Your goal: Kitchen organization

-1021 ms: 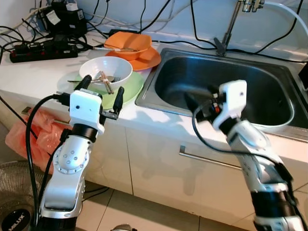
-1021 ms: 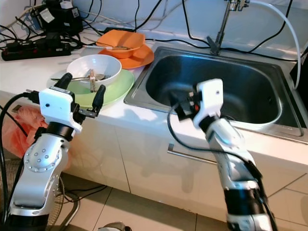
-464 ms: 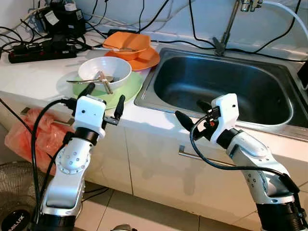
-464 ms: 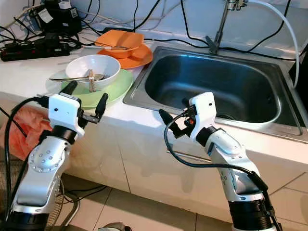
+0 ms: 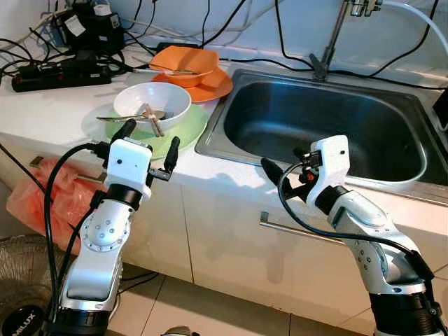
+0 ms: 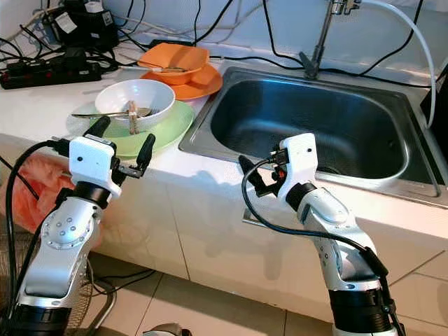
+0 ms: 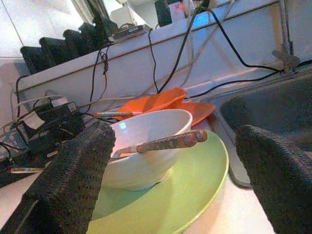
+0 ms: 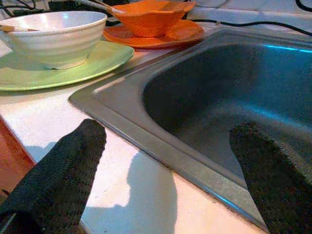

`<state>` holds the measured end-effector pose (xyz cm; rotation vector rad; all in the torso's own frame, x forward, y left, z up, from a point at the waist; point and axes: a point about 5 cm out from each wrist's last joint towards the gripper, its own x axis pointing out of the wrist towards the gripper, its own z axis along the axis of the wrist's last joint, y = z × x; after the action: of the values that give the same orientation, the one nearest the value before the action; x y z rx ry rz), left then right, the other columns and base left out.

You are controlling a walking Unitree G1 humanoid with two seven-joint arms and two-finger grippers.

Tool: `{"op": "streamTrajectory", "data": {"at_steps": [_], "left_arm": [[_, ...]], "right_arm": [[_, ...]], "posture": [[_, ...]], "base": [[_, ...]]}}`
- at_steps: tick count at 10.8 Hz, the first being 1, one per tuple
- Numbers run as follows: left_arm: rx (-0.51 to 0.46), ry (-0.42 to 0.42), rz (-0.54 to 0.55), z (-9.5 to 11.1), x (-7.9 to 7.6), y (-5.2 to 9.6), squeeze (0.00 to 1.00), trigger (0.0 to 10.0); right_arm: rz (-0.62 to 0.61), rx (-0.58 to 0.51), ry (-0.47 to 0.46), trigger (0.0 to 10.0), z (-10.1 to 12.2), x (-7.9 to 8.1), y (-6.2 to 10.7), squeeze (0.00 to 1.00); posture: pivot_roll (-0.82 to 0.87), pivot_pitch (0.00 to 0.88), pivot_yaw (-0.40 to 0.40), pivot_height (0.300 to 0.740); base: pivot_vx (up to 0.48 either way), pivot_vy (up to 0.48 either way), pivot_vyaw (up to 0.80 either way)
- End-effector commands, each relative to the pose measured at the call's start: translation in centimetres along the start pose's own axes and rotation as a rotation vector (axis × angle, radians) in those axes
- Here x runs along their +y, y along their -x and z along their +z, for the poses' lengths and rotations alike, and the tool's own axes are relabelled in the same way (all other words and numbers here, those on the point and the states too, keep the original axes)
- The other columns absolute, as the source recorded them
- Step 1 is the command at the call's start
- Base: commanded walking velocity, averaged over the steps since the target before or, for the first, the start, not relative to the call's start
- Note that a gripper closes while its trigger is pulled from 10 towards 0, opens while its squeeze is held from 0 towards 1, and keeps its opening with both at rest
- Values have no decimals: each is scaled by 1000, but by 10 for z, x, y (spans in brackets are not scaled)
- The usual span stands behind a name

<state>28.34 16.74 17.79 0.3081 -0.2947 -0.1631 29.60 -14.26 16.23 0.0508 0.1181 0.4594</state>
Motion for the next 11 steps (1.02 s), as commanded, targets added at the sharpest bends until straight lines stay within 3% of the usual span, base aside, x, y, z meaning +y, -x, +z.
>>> {"op": "streamTrajectory", "data": {"at_steps": [1,3,5,6,7,11], "left_arm": [[-6,-3,9,1,3,-2,0,10000],[-7,1,10,0,3,-2,0,10000],[-7,3,7,0,2,-3,0,10000],[-6,2,6,-1,3,-3,0,10000],[-7,1,4,0,2,-3,0,10000],[-6,-19,-24,-2,-1,-5,0,10000]], "right_arm": [[2,-14,0,10000,7,2,-1,635],[20,5,-10,10000,4,6,-1,776],[41,33,64,10000,0,9,-1,725],[57,-4,115,10000,3,10,-1,635],[35,-7,98,10000,2,7,0,0],[34,-64,90,10000,6,4,-1,0]], "posture": [[176,17,5,740],[176,17,5,740],[173,16,10,740],[173,16,10,740],[175,16,11,740],[177,17,14,740]], "base": [[0,0,0],[0,0,0],[0,0,0],[0,0,0],[0,0,0],[0,0,0]]}}
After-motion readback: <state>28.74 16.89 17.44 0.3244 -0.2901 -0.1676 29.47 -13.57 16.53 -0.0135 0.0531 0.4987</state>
